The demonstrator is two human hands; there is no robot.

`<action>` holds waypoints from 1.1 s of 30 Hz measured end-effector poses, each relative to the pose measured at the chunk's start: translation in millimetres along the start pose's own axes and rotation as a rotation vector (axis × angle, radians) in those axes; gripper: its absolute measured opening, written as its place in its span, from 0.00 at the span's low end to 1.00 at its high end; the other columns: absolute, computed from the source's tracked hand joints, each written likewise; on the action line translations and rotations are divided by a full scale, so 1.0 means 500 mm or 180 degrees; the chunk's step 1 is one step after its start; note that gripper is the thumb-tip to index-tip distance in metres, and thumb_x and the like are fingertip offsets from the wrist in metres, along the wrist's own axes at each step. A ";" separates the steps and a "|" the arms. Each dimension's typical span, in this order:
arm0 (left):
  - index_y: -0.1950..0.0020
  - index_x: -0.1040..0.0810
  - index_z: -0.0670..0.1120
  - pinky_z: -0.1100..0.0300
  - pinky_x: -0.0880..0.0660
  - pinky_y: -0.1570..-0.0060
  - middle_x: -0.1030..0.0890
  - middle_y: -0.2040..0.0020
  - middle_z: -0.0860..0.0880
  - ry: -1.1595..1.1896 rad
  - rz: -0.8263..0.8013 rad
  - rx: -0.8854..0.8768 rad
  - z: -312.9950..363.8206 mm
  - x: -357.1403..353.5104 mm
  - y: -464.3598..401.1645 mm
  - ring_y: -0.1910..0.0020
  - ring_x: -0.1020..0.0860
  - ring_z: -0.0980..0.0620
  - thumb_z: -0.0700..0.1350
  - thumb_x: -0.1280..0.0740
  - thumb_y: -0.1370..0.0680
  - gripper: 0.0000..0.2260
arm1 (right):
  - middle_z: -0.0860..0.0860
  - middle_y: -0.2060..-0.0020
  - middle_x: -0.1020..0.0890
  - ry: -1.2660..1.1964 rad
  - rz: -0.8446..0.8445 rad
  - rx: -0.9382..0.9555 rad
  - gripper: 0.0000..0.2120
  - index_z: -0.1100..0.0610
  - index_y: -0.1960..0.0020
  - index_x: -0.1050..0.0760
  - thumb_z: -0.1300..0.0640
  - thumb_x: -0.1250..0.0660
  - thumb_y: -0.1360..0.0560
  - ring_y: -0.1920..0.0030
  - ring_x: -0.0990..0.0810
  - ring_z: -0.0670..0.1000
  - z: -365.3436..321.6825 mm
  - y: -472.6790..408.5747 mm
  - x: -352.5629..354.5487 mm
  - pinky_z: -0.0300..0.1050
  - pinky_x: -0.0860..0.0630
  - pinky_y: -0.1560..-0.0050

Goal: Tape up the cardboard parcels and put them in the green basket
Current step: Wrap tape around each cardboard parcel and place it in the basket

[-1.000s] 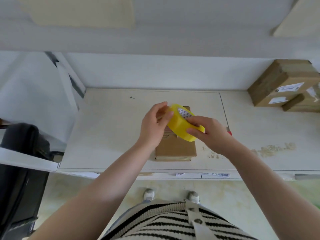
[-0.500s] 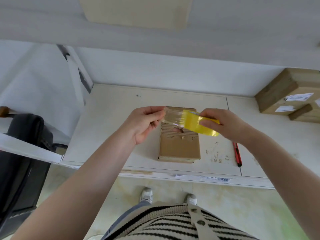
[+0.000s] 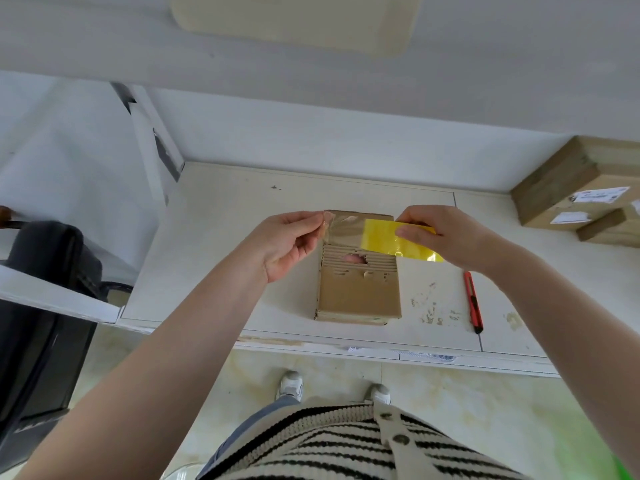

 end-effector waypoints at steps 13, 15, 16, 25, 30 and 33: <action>0.49 0.23 0.42 0.58 0.24 0.41 0.22 0.52 0.43 -0.0375 0.0281 -0.0259 -0.029 0.023 -0.024 0.51 0.22 0.48 0.38 0.40 0.17 0.07 | 0.54 0.64 0.25 0.0226 -0.0107 -0.0127 0.18 0.59 0.56 0.25 0.46 0.41 0.19 0.63 0.28 0.54 -0.013 -0.019 -0.006 0.49 0.31 0.61; 0.46 0.25 0.41 0.56 0.30 0.33 0.26 0.48 0.40 -0.0530 -0.0003 -0.0188 -0.048 -0.004 -0.034 0.45 0.26 0.46 0.38 0.39 0.18 0.04 | 0.54 0.65 0.26 0.0091 -0.0172 -0.0023 0.17 0.57 0.57 0.25 0.46 0.41 0.19 0.65 0.30 0.51 -0.025 -0.022 -0.003 0.49 0.31 0.61; 0.41 0.26 0.39 0.54 0.33 0.31 0.26 0.45 0.40 -0.0549 -0.0069 -0.0124 -0.056 -0.016 -0.039 0.41 0.27 0.46 0.39 0.38 0.18 0.07 | 0.53 0.66 0.25 -0.0011 -0.0203 0.0040 0.16 0.55 0.57 0.25 0.46 0.40 0.19 0.65 0.30 0.49 -0.031 -0.022 0.000 0.50 0.31 0.61; 0.40 0.23 0.36 0.57 0.18 0.49 0.20 0.49 0.40 -0.0011 -0.0373 0.0319 -0.076 -0.053 -0.048 0.48 0.20 0.44 0.45 0.38 0.18 0.14 | 0.65 0.58 0.23 -0.0875 -0.0288 0.0199 0.18 0.63 0.52 0.22 0.49 0.40 0.25 0.61 0.27 0.54 -0.048 -0.005 0.020 0.48 0.33 0.58; 0.43 0.23 0.35 0.61 0.18 0.54 0.20 0.51 0.38 -0.0117 -0.0252 0.0280 -0.074 -0.043 -0.046 0.45 0.21 0.36 0.40 0.34 0.20 0.10 | 0.67 0.58 0.25 -0.0969 -0.0253 0.0185 0.15 0.65 0.51 0.23 0.53 0.40 0.22 0.61 0.29 0.54 -0.042 0.000 0.016 0.49 0.34 0.58; 0.57 0.23 0.38 0.63 0.19 0.61 0.19 0.61 0.42 -0.0207 -0.0070 0.0096 -0.067 -0.035 -0.045 0.60 0.16 0.47 0.36 0.32 0.22 0.04 | 0.65 0.60 0.24 -0.0872 -0.0237 0.0115 0.18 0.64 0.52 0.23 0.48 0.41 0.25 0.62 0.29 0.54 -0.035 -0.002 0.011 0.47 0.34 0.59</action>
Point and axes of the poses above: each hand's wrist, its own y-axis away from the middle knuckle, its own x-axis out of the back of the hand, z = x × y, the point moved 3 cm from there along -y, towards the middle knuckle
